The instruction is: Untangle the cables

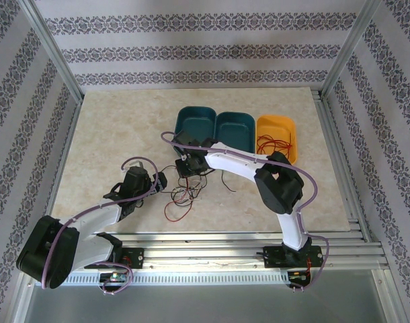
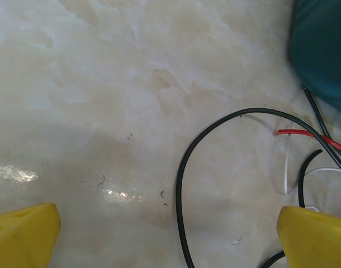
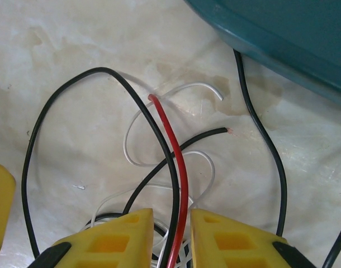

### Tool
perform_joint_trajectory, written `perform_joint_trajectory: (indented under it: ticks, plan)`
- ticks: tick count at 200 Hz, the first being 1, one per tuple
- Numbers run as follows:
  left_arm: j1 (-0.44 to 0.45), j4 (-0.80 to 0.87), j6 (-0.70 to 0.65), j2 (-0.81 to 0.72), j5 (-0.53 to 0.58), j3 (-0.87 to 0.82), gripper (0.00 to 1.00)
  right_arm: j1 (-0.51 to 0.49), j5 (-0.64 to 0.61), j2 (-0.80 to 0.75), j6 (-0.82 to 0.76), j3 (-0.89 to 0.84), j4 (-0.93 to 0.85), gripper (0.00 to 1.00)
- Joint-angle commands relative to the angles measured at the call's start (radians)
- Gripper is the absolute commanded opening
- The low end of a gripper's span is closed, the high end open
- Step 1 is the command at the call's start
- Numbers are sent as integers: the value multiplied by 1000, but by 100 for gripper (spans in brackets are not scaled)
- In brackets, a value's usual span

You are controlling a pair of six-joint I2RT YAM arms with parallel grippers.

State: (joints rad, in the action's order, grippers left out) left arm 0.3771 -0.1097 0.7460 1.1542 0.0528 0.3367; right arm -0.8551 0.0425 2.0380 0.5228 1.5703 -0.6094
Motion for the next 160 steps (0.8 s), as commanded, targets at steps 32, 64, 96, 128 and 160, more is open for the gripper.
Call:
perform_joint_trajectory:
  ticks: [32,64,96,128,160]
  plan:
    - [-16,-37,3,12,-11,-10,99,-5,-8,0,4,36,-23,10]
    - [-18,-45,0,27,-23,-7,99,-15,-20,-48,-23,31,-16,6]
    - [-17,-41,-16,60,-54,14,96,-34,-34,-124,-57,9,19,5]
    - [-18,-42,-26,112,-99,40,87,-57,-50,-204,-82,-19,66,3]
    - [-18,-60,-24,154,-129,56,78,-74,-61,-280,-105,-45,106,0]
